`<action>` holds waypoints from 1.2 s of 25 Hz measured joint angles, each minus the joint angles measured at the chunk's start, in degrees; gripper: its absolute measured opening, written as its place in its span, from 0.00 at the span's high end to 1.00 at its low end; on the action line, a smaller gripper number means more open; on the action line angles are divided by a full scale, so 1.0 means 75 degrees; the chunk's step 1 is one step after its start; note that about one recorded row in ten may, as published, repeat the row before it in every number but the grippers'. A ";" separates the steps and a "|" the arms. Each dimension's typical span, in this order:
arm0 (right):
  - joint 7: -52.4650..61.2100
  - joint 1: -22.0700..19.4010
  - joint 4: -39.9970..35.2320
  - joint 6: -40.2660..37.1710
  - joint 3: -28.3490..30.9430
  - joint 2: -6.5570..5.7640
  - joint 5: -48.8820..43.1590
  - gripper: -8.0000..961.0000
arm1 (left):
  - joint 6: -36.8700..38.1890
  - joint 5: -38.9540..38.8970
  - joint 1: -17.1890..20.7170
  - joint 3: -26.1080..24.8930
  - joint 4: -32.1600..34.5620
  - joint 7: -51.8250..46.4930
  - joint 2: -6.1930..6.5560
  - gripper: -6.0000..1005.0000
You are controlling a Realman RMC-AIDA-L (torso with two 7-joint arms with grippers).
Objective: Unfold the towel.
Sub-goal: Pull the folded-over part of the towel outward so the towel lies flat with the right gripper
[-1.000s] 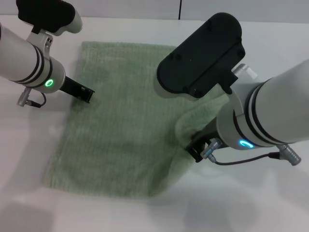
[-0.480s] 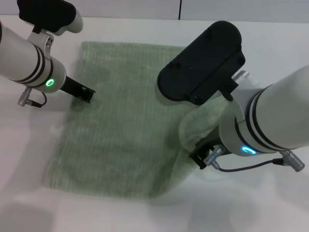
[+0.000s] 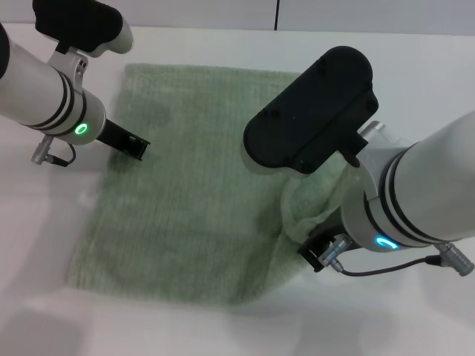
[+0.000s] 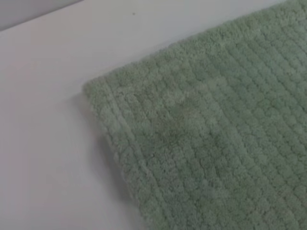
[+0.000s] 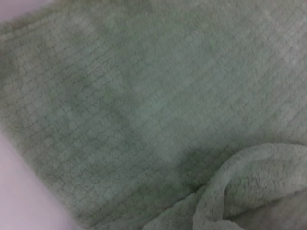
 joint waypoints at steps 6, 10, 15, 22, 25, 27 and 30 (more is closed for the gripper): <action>0.0233 0.0016 0.0020 0.0145 -0.0152 0.0001 -0.0026 0.95 | 0.0008 -0.0002 -0.0026 0.0000 0.0024 0.0005 0.0000 0.92; 0.0338 -0.0026 0.0105 0.0273 -0.0205 0.0000 -0.0051 0.93 | 0.0011 -0.0003 -0.0038 0.0000 0.0035 0.0007 0.0000 0.92; 0.0428 -0.0049 0.0150 0.0346 -0.0279 0.0000 -0.0056 0.92 | 0.0030 -0.0002 -0.0076 0.0000 0.0134 0.0009 0.0000 0.92; 0.0564 -0.0053 0.0091 0.0622 -0.0398 0.0000 -0.0038 0.89 | 0.0048 -0.0007 -0.0141 0.0000 0.0256 0.0010 0.0000 0.91; 0.0580 -0.0067 0.0044 0.0672 -0.0429 0.0000 -0.0021 0.88 | 0.0055 -0.0011 -0.0193 0.0000 0.0305 0.0010 0.0000 0.91; 0.0581 -0.0073 0.0014 0.0710 -0.0441 0.0000 -0.0007 0.88 | 0.0055 -0.0009 -0.0206 0.0000 0.0305 0.0010 0.0000 0.91; 0.0603 -0.0089 -0.0361 0.0903 -0.0667 -0.0001 0.0397 0.87 | 0.0056 -0.0032 -0.0234 0.0000 0.0300 0.0009 0.0001 0.91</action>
